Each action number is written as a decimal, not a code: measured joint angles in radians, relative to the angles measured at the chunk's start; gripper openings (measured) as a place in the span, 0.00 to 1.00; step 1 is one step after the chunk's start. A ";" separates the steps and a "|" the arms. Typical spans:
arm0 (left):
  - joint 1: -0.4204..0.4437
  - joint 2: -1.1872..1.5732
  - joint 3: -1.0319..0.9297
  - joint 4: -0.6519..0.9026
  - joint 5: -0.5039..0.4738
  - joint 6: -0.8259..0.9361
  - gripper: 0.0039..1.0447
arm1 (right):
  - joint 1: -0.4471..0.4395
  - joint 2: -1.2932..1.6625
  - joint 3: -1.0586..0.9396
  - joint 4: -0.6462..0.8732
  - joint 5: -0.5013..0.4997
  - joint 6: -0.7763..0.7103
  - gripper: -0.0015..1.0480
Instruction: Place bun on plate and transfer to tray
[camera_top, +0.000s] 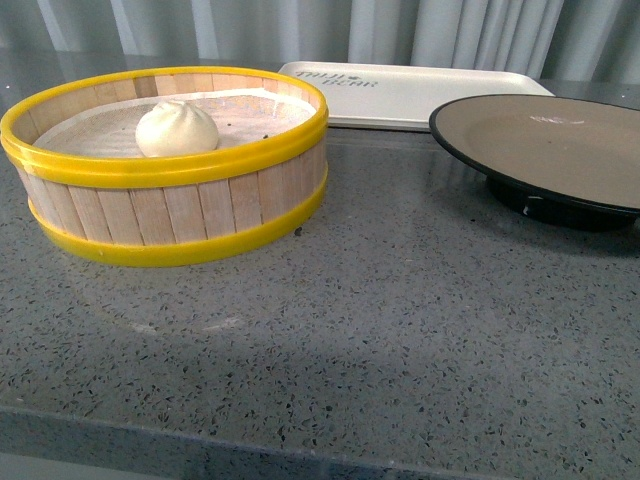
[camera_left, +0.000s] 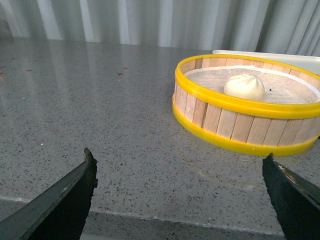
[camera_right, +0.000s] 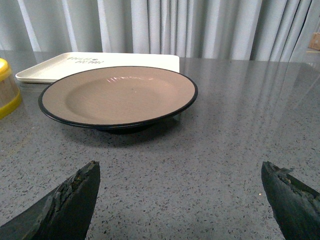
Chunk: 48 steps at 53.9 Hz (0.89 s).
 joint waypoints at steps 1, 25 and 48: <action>0.000 0.000 0.000 0.000 0.000 0.000 0.94 | 0.000 0.000 0.000 0.000 0.000 0.000 0.92; 0.000 0.000 0.000 0.000 0.000 0.000 0.94 | 0.000 0.000 0.000 0.000 0.000 0.000 0.92; -0.057 0.429 0.240 -0.190 0.249 -0.114 0.94 | 0.000 0.000 0.000 0.000 0.000 0.000 0.92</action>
